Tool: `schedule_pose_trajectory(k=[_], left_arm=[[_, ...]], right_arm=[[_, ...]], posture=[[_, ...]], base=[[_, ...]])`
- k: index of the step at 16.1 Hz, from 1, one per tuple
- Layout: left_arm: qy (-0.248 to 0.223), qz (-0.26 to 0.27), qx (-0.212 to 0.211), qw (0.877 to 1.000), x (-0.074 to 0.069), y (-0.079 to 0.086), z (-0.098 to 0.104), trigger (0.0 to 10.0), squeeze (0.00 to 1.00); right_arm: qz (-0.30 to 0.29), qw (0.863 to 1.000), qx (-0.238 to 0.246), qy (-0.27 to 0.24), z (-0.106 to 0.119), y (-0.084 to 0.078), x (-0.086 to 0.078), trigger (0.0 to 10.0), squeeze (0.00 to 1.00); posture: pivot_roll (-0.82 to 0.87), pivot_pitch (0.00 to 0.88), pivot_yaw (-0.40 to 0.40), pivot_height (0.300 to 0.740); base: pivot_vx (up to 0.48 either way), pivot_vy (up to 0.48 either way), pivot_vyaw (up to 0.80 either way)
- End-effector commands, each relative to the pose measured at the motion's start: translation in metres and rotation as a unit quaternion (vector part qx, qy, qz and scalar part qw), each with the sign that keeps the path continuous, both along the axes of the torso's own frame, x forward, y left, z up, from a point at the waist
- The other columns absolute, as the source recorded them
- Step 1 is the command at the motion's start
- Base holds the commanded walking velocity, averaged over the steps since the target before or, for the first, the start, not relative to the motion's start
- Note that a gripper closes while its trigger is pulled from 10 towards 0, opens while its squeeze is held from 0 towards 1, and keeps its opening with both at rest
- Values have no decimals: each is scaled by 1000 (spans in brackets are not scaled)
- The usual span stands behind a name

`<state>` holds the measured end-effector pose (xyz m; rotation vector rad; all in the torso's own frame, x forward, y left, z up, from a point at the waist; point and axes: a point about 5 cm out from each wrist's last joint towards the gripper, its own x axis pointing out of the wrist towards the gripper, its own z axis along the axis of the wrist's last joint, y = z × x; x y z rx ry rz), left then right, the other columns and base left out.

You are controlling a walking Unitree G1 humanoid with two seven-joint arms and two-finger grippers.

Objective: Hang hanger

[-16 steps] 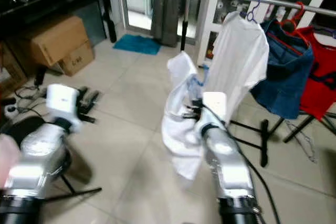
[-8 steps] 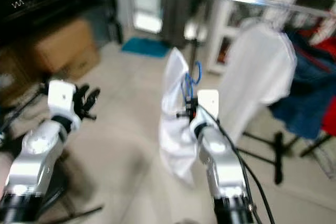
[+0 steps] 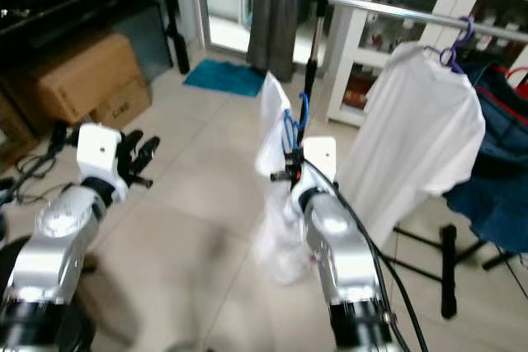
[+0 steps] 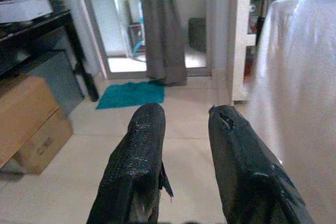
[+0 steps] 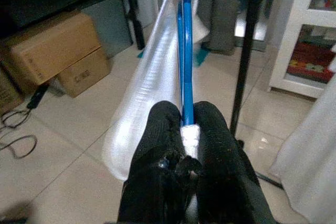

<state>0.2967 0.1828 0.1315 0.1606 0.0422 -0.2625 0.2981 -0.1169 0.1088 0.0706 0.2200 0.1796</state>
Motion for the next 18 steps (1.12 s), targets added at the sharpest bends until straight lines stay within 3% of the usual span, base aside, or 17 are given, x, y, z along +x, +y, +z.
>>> schedule_pose_trajectory(k=[1,8,13,18], left_arm=[[-3,-21,-1,1000,1,-10,2,10000,0],[7,-47,2,999,-1,-18,-3,10000,0],[7,-50,2,999,-2,-18,-2,10000,0],[9,-64,18,998,-3,-19,-1,10000,0]], right_arm=[[-22,1000,-13,-6,4,-11,3,10000,0],[-53,998,-33,8,11,-24,10,10000,0],[17,999,-22,-36,35,-3,17,10000,0],[-1,997,-39,-64,57,2,26,10000,0]], posture=[[67,0,4,740],[60,0,0,740],[61,0,-6,740],[67,0,-11,740]], base=[[480,0,0],[480,0,-646],[480,0,0],[480,0,0]])
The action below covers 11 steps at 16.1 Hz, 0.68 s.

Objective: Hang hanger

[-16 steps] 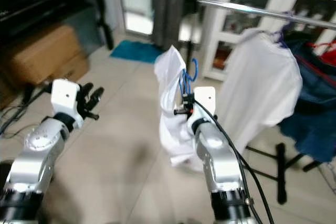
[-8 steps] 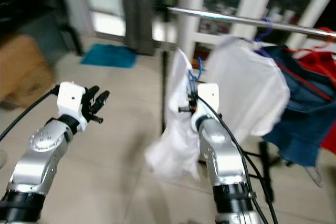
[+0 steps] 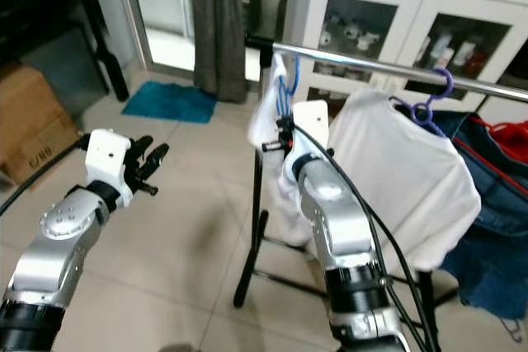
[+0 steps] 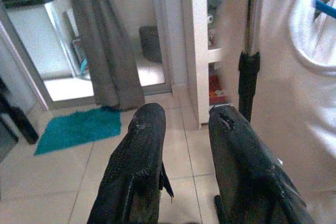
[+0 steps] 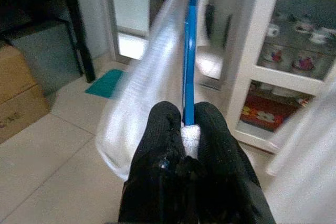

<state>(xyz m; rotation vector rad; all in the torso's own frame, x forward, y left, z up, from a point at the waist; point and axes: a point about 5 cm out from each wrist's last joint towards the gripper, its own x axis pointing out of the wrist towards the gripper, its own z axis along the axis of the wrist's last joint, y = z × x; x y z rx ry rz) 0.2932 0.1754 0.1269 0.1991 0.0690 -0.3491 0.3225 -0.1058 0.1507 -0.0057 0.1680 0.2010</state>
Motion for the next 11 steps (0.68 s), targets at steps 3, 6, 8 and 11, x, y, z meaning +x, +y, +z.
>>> schedule_pose_trajectory(k=[3,6,8,11], left_arm=[[-3,-82,12,997,-3,-22,6,10000,0],[-6,-152,22,988,-7,-34,11,10000,0],[3,-196,25,980,-10,-42,16,10000,0],[6,-235,28,972,-14,-49,24,10000,0]], right_arm=[[-43,999,11,-16,29,-7,9,10000,0],[-54,999,11,2,33,-7,17,10000,0],[-69,997,8,30,31,-8,26,10000,0],[-78,995,2,59,29,-10,36,10000,0]], posture=[[63,0,-9,740],[59,0,-5,740],[58,0,-7,740],[60,0,-9,740]], base=[[149,0,0],[0,0,0],[0,0,0],[0,0,0]])
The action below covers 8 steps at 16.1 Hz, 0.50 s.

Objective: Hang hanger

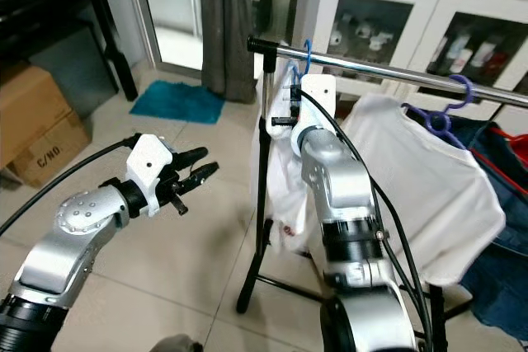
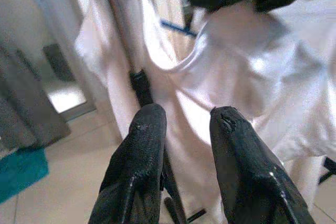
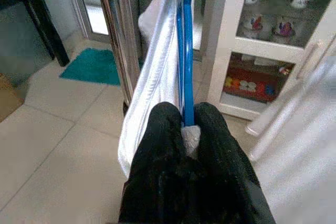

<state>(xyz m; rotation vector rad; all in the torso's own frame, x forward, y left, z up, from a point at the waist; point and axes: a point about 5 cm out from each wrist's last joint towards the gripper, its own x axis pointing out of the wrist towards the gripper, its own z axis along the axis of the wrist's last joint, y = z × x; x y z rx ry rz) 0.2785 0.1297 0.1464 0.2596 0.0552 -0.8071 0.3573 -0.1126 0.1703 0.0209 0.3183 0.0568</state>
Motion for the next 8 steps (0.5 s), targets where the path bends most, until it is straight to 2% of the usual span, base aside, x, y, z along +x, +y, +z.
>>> schedule_pose_trajectory(k=[1,8], left_arm=[[-5,-22,1,1000,1,-5,8,10000,0],[7,-25,-2,1000,5,2,15,10000,0]], right_arm=[[-8,1000,4,-5,10,-3,8,10000,0],[5,1000,-3,19,19,5,43,10000,0]], posture=[[60,0,-12,740],[60,0,-20,740]], base=[[0,0,0],[0,0,0]])
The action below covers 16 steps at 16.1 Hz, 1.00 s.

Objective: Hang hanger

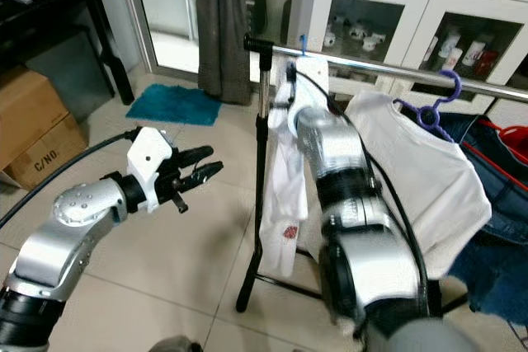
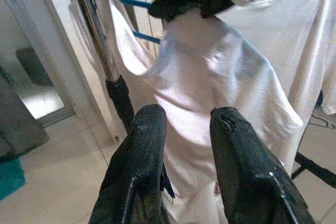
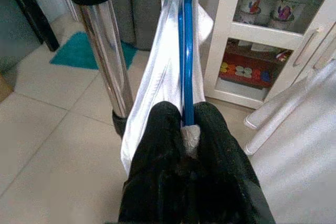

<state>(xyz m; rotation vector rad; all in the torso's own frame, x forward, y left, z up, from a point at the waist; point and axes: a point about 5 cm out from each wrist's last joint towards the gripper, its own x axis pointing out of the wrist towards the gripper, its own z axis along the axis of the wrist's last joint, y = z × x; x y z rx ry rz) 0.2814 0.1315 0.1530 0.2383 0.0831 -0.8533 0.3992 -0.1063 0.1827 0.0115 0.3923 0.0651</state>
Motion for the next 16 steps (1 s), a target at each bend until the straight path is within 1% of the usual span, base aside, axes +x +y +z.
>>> schedule_pose_trajectory(k=[1,2,3,6,10,11,12,14,15,16], left_arm=[[-12,-6,6,1000,2,1,8,10000,0],[-11,-7,10,1000,0,3,9,10000,0],[-10,-7,11,1000,0,3,9,10000,0],[-4,-9,14,1000,-3,4,7,10000,0],[4,-10,17,1000,-3,3,4,10000,0],[6,-9,16,1000,-3,3,4,10000,0],[9,-1,8,1000,-2,3,4,10000,0],[14,37,-11,999,3,7,4,10000,0],[18,58,-22,998,5,8,3,10000,0],[12,74,-37,997,6,7,2,10000,0]], right_arm=[[-5,1000,6,-14,6,-1,5,10000,0],[-17,1000,4,-11,6,-2,9,10000,0],[-20,1000,1,-6,4,-3,9,10000,0],[-2,999,4,39,-10,1,7,10000,0],[-8,998,3,59,-25,-2,4,10000,0],[-2,999,8,47,-24,-1,5,10000,0],[10,1000,23,5,-17,0,8,10000,1000],[29,997,47,-57,-3,-1,11,10000,1000],[40,994,49,-84,1,-4,11,10000,1000],[59,991,65,-104,3,-9,7,10000,1000]], posture=[[61,0,-22,740],[63,0,-29,740],[63,0,-30,740],[62,0,-37,740],[58,0,-35,740],[58,0,-32,740],[59,0,-29,740],[58,0,-25,740],[58,0,-24,740],[54,0,-19,740]], base=[[0,0,0],[0,0,0],[0,0,0],[0,0,0],[0,0,0],[0,0,0],[0,0,0],[0,0,0],[0,0,0],[0,0,0]])
